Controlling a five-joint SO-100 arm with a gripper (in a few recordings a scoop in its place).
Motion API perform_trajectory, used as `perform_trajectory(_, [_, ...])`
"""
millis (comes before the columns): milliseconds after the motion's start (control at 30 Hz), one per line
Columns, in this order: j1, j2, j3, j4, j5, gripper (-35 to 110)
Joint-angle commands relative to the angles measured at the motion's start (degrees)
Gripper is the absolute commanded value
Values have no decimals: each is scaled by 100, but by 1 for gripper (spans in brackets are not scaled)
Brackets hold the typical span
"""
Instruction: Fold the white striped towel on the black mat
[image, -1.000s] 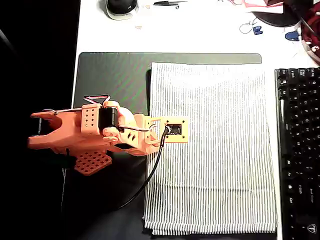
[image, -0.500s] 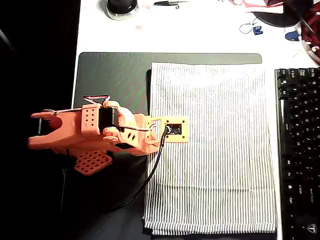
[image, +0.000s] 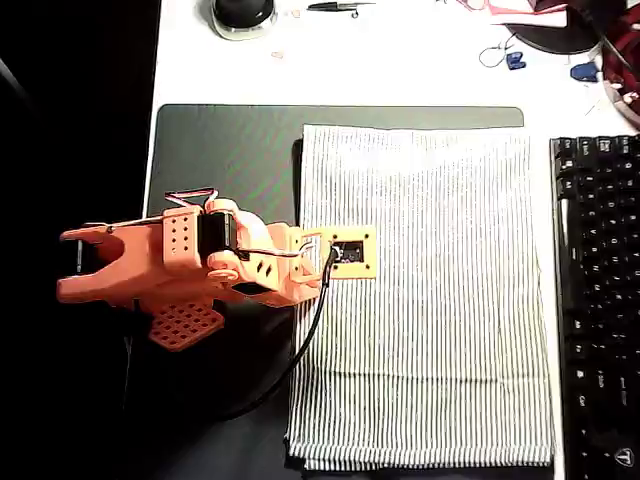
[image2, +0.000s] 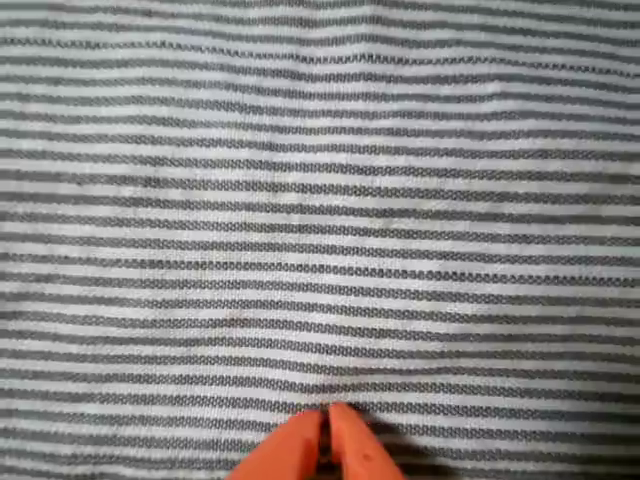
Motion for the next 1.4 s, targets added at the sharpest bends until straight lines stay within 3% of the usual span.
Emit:
perform_trajectory(0, [53,-255,-88,-149,35,0])
perform_trajectory(567, [-809,-3190,-2988,167,475,0])
perform_trajectory(1367, [-3261,-7400,-7497,483,2733,0])
